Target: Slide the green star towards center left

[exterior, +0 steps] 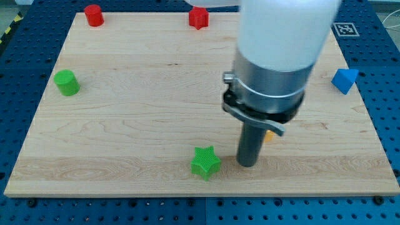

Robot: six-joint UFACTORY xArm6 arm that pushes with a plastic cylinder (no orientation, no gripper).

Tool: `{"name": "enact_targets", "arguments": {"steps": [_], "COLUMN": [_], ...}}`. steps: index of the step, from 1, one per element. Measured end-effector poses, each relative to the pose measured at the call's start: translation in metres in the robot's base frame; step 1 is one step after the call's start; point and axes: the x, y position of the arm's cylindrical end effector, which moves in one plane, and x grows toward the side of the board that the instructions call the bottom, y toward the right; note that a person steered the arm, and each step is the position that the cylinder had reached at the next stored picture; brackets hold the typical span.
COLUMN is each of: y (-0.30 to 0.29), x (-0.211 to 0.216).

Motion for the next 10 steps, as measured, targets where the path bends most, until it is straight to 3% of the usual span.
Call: {"name": "enact_targets", "arguments": {"steps": [3,4,5,6,7,10], "y": [0.027,0.032,0.045,0.052,0.027,-0.075], "x": [-0.06,-0.062,-0.041,0.007,0.042,0.037]}}
